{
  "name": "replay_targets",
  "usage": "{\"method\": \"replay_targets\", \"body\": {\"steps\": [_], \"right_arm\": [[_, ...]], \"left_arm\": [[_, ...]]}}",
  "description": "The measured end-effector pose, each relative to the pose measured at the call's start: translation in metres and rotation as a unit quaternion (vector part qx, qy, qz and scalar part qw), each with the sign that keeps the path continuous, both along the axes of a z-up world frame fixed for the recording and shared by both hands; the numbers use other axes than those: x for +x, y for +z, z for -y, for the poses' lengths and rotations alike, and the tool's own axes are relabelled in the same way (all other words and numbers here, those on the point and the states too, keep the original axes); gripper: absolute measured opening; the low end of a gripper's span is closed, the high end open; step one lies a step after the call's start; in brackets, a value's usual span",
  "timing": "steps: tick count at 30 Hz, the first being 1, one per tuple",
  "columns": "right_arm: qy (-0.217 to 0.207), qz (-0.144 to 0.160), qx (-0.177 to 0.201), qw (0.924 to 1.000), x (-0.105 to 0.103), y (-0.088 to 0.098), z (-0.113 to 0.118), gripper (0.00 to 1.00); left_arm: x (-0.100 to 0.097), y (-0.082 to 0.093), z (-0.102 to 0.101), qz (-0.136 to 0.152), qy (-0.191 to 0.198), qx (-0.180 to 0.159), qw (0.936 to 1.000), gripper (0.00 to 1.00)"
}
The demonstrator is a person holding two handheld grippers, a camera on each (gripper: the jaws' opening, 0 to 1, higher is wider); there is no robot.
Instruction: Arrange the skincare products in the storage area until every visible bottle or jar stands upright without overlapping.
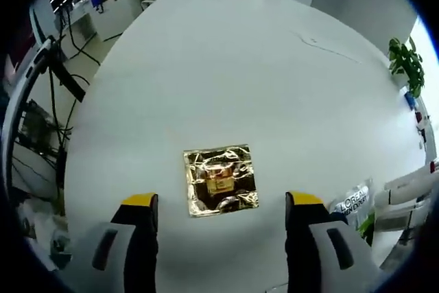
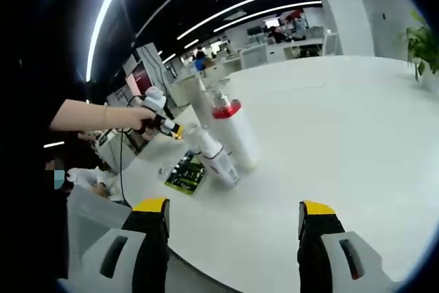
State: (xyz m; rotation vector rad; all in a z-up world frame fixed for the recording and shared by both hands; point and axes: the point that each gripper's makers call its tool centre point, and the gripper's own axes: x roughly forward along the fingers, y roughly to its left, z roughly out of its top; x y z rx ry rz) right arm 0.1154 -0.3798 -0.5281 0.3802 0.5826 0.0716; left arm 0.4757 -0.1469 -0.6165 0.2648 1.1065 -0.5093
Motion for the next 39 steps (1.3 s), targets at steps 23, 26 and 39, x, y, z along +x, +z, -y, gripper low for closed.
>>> {"method": "replay_targets", "body": {"steps": [23,26,39], "right_arm": [[0.000,-0.005,0.001,1.0000,0.000,-0.003,0.001,0.79],[0.000,-0.005,0.001,1.0000,0.000,-0.003,0.001,0.79],[0.000,-0.004,-0.001,1.0000,0.001,-0.002,0.000,0.78]], "left_arm": [[0.017,-0.001,0.000,0.042,-0.007,0.010,0.9990,0.43],[0.013,0.002,-0.002,0.042,-0.005,0.010,0.9991,0.36],[0.008,0.011,-0.005,0.041,0.015,-0.004,0.9990,0.34]]}}
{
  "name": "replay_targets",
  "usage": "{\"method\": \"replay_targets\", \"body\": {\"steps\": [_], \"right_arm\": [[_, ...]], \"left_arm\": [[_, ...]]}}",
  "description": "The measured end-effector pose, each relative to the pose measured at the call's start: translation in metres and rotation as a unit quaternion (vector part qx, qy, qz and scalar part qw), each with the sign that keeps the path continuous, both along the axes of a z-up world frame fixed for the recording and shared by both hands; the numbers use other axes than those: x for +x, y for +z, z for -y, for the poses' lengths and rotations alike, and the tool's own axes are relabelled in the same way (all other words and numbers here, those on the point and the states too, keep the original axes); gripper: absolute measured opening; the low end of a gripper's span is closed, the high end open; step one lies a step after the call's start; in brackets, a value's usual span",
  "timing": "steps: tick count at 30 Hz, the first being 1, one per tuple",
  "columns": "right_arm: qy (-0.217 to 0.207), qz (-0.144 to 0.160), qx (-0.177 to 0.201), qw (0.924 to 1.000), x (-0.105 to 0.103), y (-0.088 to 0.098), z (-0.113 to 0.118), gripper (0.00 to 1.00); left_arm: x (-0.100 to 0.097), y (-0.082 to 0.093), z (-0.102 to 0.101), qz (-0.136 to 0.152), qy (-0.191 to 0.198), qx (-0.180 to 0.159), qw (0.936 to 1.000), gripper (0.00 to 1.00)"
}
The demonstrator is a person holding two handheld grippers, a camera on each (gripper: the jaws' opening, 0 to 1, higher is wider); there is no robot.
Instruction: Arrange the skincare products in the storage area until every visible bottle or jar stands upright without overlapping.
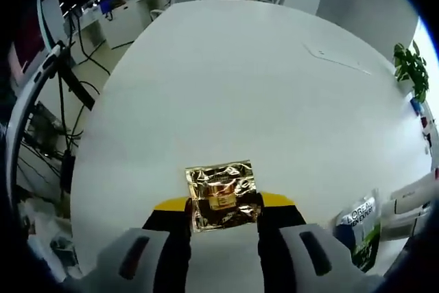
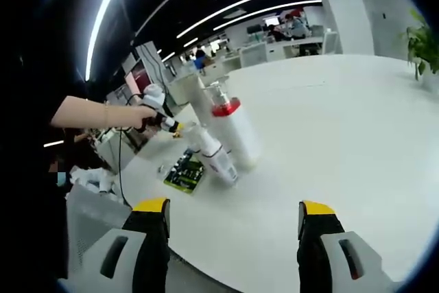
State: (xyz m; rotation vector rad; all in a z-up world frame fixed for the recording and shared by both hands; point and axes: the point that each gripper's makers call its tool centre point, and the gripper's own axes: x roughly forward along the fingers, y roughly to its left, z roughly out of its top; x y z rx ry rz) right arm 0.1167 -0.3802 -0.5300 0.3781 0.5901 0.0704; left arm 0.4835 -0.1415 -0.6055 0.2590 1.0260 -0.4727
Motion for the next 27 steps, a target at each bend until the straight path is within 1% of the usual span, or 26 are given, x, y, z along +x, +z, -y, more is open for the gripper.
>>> {"method": "replay_targets", "body": {"steps": [4,6,9,11,14,17,18,20,22,24,26,27], "right_arm": [[0.001,0.004,-0.002,1.0000,0.001,0.001,0.000,0.78],[0.002,0.007,-0.003,1.0000,0.001,0.003,-0.001,0.78],[0.003,0.012,-0.005,0.9999,0.001,0.004,0.000,0.78],[0.004,0.016,-0.004,0.9998,0.002,0.006,-0.001,0.78],[0.007,0.021,-0.006,0.9997,0.003,0.007,-0.002,0.78],[0.011,0.025,-0.007,0.9996,0.003,0.009,-0.003,0.78],[0.012,0.026,-0.008,0.9996,0.003,0.009,-0.004,0.78],[0.015,0.028,-0.010,0.9994,0.003,0.010,-0.004,0.78],[0.017,0.031,-0.010,0.9993,0.004,0.011,-0.005,0.78],[0.019,0.035,-0.011,0.9991,0.004,0.012,-0.006,0.78],[0.020,0.039,-0.011,0.9990,0.005,0.014,-0.006,0.78],[0.021,0.041,-0.012,0.9989,0.005,0.015,-0.007,0.78]], "left_arm": [[-0.001,0.007,-0.002,0.010,-0.011,0.008,0.9999,0.34],[0.000,0.010,-0.001,0.012,-0.009,0.003,0.9999,0.34],[0.003,0.010,-0.001,0.018,-0.007,-0.004,0.9998,0.34],[-0.001,0.017,0.000,0.020,-0.005,-0.009,0.9997,0.34],[-0.004,0.021,0.000,0.023,0.000,-0.010,0.9997,0.34],[-0.011,0.026,0.000,0.022,0.000,-0.010,0.9997,0.34],[-0.016,0.029,0.001,0.023,0.000,-0.012,0.9997,0.34],[-0.016,0.028,0.006,0.022,-0.001,-0.013,0.9997,0.34],[-0.023,0.032,0.008,0.023,-0.003,-0.014,0.9996,0.34],[-0.036,0.038,0.010,0.025,-0.004,-0.014,0.9996,0.34],[-0.036,0.039,0.014,0.025,-0.007,-0.013,0.9996,0.34],[-0.040,0.040,0.014,0.025,-0.008,-0.014,0.9996,0.34]]}}
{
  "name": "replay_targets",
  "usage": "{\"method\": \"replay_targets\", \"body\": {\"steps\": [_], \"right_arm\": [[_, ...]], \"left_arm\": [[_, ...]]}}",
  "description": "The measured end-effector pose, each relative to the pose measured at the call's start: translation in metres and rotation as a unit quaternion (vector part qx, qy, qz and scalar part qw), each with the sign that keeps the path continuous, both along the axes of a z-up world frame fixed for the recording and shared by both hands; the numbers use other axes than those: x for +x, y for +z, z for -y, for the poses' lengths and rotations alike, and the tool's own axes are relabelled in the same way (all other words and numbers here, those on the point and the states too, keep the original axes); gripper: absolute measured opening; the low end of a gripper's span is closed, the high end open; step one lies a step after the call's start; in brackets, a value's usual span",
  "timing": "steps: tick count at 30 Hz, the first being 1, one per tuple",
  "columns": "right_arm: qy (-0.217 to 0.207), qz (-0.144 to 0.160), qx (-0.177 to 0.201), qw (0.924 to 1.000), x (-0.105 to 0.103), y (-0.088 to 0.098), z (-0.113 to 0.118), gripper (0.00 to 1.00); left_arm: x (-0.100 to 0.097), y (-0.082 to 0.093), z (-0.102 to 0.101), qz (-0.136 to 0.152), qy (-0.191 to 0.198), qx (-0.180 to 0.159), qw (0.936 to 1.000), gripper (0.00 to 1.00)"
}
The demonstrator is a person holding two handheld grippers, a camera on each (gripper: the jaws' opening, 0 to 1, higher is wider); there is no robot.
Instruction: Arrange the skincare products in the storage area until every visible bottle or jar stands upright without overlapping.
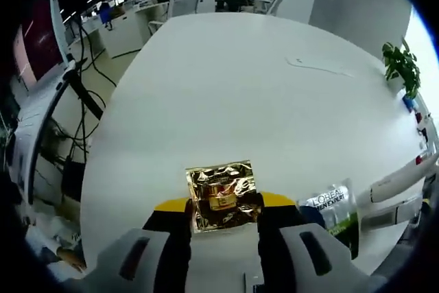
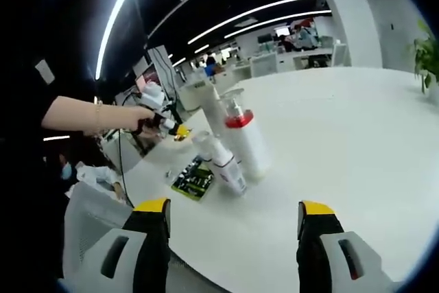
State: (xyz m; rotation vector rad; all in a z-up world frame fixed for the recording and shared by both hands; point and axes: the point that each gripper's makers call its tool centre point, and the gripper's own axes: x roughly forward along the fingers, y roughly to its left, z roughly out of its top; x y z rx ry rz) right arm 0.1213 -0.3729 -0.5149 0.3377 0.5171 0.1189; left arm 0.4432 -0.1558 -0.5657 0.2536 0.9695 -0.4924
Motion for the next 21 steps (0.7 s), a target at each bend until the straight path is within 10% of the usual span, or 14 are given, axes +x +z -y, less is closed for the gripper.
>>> {"method": "replay_targets", "body": {"steps": [21], "right_arm": [[0.027,0.017,-0.012,0.9994,-0.002,0.008,-0.011,0.76]], "left_arm": [[-0.043,0.013,-0.003,0.005,-0.007,-0.013,0.9999,0.34]]}}
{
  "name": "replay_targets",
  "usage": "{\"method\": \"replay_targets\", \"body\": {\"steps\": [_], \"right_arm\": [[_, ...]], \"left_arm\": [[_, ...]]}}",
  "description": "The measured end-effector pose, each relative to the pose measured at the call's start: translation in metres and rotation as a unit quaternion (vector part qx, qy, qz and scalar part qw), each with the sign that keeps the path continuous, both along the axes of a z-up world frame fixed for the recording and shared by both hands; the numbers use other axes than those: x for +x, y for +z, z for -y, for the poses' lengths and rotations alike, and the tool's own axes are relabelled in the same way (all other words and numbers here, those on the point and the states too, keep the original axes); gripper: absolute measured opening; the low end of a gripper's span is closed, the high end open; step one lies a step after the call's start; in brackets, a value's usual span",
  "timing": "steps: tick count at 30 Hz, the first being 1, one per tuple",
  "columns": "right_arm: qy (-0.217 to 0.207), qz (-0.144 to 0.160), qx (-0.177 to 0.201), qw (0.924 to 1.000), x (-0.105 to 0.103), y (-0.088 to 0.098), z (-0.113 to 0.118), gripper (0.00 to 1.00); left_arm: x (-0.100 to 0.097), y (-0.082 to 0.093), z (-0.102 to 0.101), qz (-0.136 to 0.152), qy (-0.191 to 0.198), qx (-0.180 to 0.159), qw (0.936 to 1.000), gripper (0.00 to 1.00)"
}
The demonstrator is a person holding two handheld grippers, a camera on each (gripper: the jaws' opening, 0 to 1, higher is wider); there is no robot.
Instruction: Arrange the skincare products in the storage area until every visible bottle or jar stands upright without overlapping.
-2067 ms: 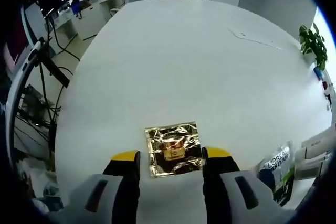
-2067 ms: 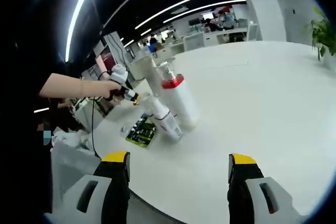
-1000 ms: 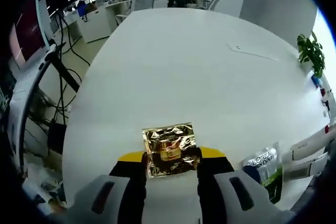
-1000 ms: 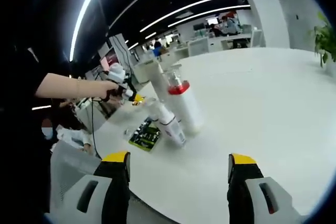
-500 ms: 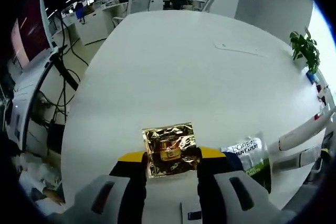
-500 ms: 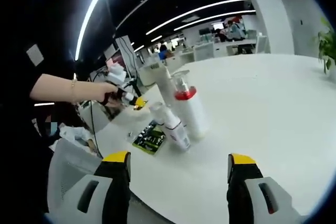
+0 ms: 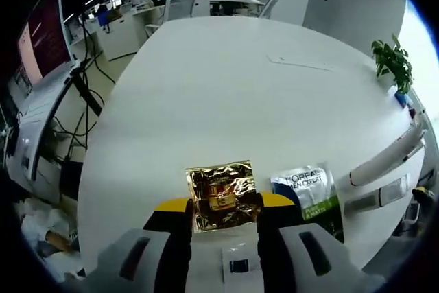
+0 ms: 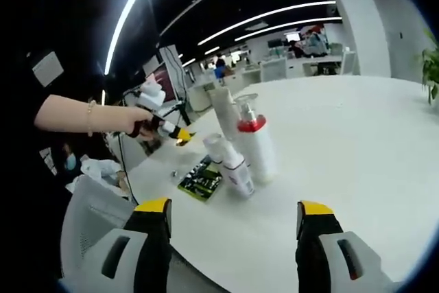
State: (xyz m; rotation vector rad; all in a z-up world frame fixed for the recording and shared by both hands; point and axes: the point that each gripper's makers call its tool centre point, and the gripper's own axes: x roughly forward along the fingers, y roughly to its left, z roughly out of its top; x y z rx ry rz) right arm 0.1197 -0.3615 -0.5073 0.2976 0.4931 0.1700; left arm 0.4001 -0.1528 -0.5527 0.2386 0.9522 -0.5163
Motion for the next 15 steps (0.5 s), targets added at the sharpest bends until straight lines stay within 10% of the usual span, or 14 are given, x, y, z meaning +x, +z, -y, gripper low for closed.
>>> {"method": "replay_targets", "body": {"steps": [15], "right_arm": [[0.009,-0.002,-0.004,0.9999,-0.003,-0.001,-0.004,0.76]], "left_arm": [[-0.019,-0.011,-0.001,-0.012,-0.009,0.003,0.9999,0.33]]}}
